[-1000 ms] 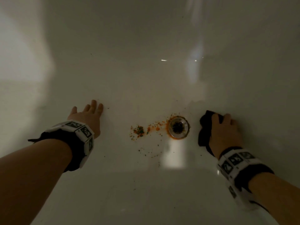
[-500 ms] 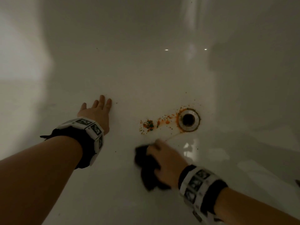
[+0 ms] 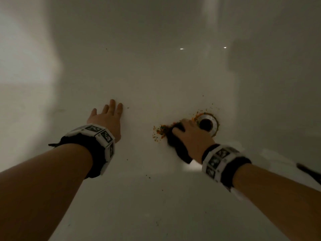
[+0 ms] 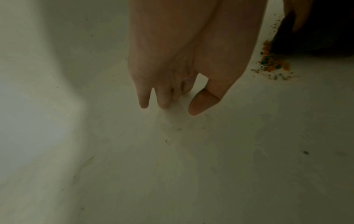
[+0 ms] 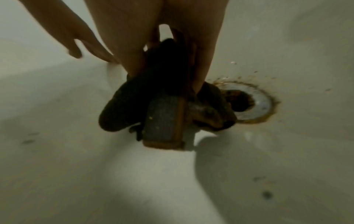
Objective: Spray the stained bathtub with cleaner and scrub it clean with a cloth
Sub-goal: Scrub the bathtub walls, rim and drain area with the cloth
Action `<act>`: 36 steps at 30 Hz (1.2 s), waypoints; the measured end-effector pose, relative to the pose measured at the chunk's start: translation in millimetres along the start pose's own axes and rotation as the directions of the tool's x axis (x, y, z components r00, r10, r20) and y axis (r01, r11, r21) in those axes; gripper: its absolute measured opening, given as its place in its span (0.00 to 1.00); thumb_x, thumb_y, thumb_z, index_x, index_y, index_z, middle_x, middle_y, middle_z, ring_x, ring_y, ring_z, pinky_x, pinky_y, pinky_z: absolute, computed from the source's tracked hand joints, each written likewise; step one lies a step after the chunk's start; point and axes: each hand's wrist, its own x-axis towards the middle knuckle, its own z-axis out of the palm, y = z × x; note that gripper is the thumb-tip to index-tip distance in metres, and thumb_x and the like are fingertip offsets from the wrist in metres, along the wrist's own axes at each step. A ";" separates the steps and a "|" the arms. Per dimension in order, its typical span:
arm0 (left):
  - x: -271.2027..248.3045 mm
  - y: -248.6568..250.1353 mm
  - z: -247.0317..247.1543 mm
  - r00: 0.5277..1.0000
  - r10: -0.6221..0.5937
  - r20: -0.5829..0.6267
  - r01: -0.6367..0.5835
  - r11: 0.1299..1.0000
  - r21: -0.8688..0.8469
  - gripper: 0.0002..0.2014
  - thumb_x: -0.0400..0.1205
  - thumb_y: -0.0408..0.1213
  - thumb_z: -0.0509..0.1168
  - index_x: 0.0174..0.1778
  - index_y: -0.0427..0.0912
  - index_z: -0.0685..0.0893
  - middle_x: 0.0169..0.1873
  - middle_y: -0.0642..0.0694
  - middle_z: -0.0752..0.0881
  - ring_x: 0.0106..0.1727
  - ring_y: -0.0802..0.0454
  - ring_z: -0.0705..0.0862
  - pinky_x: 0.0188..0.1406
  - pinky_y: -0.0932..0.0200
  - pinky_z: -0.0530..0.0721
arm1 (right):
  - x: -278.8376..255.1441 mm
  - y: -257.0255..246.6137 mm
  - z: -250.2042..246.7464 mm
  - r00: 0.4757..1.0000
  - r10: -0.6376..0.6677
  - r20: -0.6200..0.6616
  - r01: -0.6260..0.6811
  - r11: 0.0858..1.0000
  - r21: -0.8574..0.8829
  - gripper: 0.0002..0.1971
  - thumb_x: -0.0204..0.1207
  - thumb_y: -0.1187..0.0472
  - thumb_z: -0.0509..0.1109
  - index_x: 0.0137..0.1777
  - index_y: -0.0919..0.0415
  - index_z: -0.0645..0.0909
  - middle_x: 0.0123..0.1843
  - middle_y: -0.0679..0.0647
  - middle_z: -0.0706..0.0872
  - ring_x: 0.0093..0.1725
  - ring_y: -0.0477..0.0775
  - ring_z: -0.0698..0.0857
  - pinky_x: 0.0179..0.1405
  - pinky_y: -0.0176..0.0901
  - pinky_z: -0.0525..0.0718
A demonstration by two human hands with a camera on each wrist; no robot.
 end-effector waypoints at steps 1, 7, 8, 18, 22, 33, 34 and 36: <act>0.1 0.4 -0.7 1.000 -0.003 0.001 0.003 1.000 0.003 0.41 0.83 0.36 0.54 0.81 0.45 0.29 0.81 0.43 0.31 0.84 0.49 0.42 0.82 0.47 0.44 | 1.8 5.2 -8.4 0.997 0.071 -0.013 -0.070 0.997 0.015 0.30 0.78 0.65 0.65 0.78 0.53 0.58 0.79 0.60 0.55 0.76 0.63 0.60 0.66 0.52 0.76; 0.5 1.7 -0.5 1.000 -0.014 0.003 0.014 1.000 0.015 0.41 0.83 0.36 0.54 0.81 0.45 0.29 0.81 0.44 0.31 0.84 0.49 0.42 0.83 0.47 0.44 | -36.0 -66.0 20.1 0.861 -0.455 0.228 0.425 0.889 0.168 0.29 0.72 0.61 0.72 0.73 0.56 0.69 0.70 0.63 0.67 0.65 0.65 0.72 0.61 0.54 0.77; 0.2 1.2 0.2 1.000 -0.016 0.004 0.015 1.000 0.014 0.41 0.83 0.37 0.54 0.81 0.45 0.29 0.81 0.44 0.31 0.84 0.49 0.42 0.83 0.47 0.44 | -39.4 -80.1 30.5 0.755 -0.569 0.326 0.559 0.818 0.134 0.29 0.73 0.61 0.71 0.74 0.58 0.68 0.73 0.66 0.65 0.68 0.67 0.70 0.60 0.57 0.77; 1.5 -0.8 1.4 1.000 -0.010 -0.016 0.010 1.000 -0.008 0.41 0.83 0.35 0.55 0.81 0.46 0.29 0.81 0.45 0.31 0.84 0.50 0.42 0.82 0.46 0.43 | 17.4 -37.4 -0.8 0.999 0.026 -0.025 -0.022 0.987 0.162 0.33 0.77 0.63 0.66 0.80 0.54 0.56 0.82 0.63 0.48 0.81 0.66 0.51 0.73 0.57 0.71; 1.1 -1.9 0.8 1.000 -0.006 -0.007 0.006 1.000 0.010 0.41 0.83 0.35 0.55 0.81 0.47 0.29 0.81 0.46 0.31 0.84 0.51 0.43 0.82 0.46 0.43 | 5.6 -38.6 -17.3 0.993 0.096 -0.067 -0.079 0.973 0.217 0.30 0.76 0.62 0.66 0.77 0.56 0.61 0.77 0.61 0.57 0.73 0.64 0.64 0.65 0.50 0.75; 1.0 -1.9 1.7 1.000 -0.007 -0.003 0.007 1.000 0.016 0.41 0.83 0.35 0.53 0.81 0.47 0.29 0.81 0.46 0.31 0.84 0.51 0.43 0.82 0.46 0.43 | -47.4 -116.1 62.5 0.673 -0.647 0.357 0.612 0.759 0.221 0.21 0.82 0.58 0.61 0.74 0.61 0.68 0.74 0.71 0.65 0.67 0.70 0.72 0.53 0.61 0.78; 1.2 -1.6 1.9 1.000 -0.008 -0.006 0.008 1.000 0.015 0.41 0.83 0.35 0.53 0.81 0.47 0.29 0.81 0.46 0.31 0.84 0.51 0.43 0.82 0.46 0.43 | -45.2 -111.6 63.0 0.702 -0.622 0.347 0.580 0.782 0.229 0.21 0.79 0.58 0.65 0.72 0.59 0.71 0.73 0.71 0.68 0.66 0.71 0.74 0.51 0.63 0.81; 1.3 -1.1 2.1 1.000 -0.010 -0.011 0.010 1.000 0.004 0.41 0.83 0.35 0.53 0.81 0.47 0.29 0.81 0.46 0.31 0.84 0.51 0.43 0.82 0.47 0.43 | -34.0 -98.9 65.2 0.813 -0.521 0.259 0.486 0.853 0.190 0.22 0.73 0.60 0.72 0.68 0.57 0.76 0.68 0.72 0.75 0.62 0.73 0.79 0.45 0.63 0.87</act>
